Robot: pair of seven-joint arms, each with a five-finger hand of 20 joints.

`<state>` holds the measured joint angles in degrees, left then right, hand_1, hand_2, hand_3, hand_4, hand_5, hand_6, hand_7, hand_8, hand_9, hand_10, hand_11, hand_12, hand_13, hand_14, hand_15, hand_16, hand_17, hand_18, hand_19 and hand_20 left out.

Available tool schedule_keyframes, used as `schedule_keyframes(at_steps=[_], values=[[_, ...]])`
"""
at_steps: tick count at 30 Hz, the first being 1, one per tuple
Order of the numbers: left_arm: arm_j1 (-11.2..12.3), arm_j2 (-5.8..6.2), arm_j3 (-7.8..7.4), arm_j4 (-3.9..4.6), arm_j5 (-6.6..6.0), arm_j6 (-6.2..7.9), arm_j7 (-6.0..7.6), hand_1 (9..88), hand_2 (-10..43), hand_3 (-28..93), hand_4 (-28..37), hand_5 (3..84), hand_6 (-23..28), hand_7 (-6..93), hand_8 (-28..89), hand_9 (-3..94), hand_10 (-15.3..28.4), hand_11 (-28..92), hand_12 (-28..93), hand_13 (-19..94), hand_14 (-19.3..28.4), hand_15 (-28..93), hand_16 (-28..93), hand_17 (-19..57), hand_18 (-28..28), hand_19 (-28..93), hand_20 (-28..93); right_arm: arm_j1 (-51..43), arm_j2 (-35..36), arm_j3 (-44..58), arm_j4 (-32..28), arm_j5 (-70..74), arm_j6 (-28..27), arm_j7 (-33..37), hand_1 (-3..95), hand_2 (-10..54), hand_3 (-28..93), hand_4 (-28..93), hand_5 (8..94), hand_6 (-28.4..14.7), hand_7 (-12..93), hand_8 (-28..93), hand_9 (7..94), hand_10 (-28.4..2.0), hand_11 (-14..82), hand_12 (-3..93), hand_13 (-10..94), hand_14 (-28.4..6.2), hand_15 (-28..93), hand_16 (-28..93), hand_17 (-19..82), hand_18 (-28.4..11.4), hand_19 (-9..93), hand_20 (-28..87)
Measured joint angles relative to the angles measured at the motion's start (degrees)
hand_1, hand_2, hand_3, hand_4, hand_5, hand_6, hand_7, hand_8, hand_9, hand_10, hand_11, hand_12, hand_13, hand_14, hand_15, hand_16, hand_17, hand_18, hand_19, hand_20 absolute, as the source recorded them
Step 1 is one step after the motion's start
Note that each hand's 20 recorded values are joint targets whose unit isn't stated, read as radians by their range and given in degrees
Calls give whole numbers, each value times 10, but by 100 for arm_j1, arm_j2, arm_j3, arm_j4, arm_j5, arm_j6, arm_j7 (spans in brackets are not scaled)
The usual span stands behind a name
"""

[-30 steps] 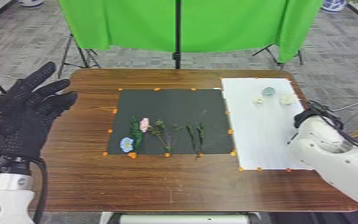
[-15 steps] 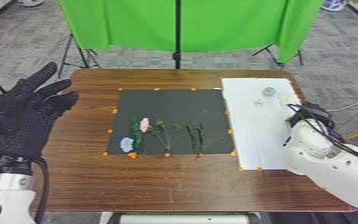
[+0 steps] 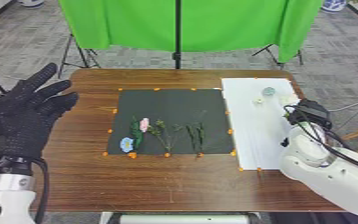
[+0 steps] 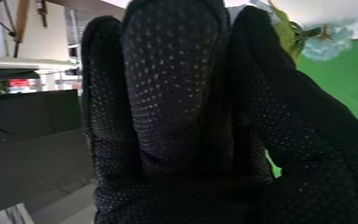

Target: Arrange flowers

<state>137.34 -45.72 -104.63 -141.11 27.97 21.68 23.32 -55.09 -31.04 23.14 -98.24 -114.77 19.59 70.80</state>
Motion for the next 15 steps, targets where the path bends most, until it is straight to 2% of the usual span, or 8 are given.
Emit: schedule_keyframes(at_steps=[5, 9, 11, 13, 15], values=[[1, -19, -17, -4, 14, 0, -12, 214, 87, 780, -270, 360, 92, 148, -92, 337, 214, 331, 122, 291, 284, 671, -139, 1, 255, 654, 505, 10, 75, -125, -370, -252, 140, -163, 548, -95, 684, -283, 864, 24, 146, 35, 937, -69, 129, 218, 937, -26, 449, 187, 581, -129, 932, -271], [28, -21, -24, -6, 15, 2, 16, 209, 87, 780, -276, 359, 91, 150, -93, 336, 213, 333, 122, 292, 284, 674, -139, 3, 257, 658, 506, 494, 57, -840, -645, -358, 254, -423, 547, -95, 687, -283, 866, 24, 144, 38, 937, -69, 132, 218, 937, -27, 453, 186, 577, -132, 932, -256], [79, -30, -46, -6, -10, 19, 71, 206, 87, 781, -278, 358, 90, 151, -94, 336, 212, 335, 121, 293, 284, 675, -139, 4, 258, 662, 508, 811, -29, -1215, -718, -359, 286, -604, 546, -95, 689, -283, 867, 24, 143, 38, 937, -70, 133, 219, 937, -27, 454, 186, 575, -132, 932, -249], [187, -59, -121, -11, -31, 35, 136, 206, 87, 781, -280, 357, 89, 153, -94, 337, 211, 336, 120, 293, 284, 675, -139, 4, 258, 663, 508, 1150, -193, -1567, -724, -341, 299, -782, 544, -95, 692, -283, 868, 23, 142, 40, 937, -70, 135, 218, 937, -27, 456, 187, 573, -133, 932, -238], [352, -110, -261, -27, -47, 63, 192, 203, 86, 781, -281, 356, 87, 154, -95, 337, 209, 337, 121, 293, 284, 676, -139, 5, 258, 663, 508, 1471, -426, -1855, -700, -305, 296, -933, 543, -95, 693, -283, 868, 24, 141, 41, 937, -70, 136, 217, 937, -27, 457, 188, 570, -134, 932, -228]])
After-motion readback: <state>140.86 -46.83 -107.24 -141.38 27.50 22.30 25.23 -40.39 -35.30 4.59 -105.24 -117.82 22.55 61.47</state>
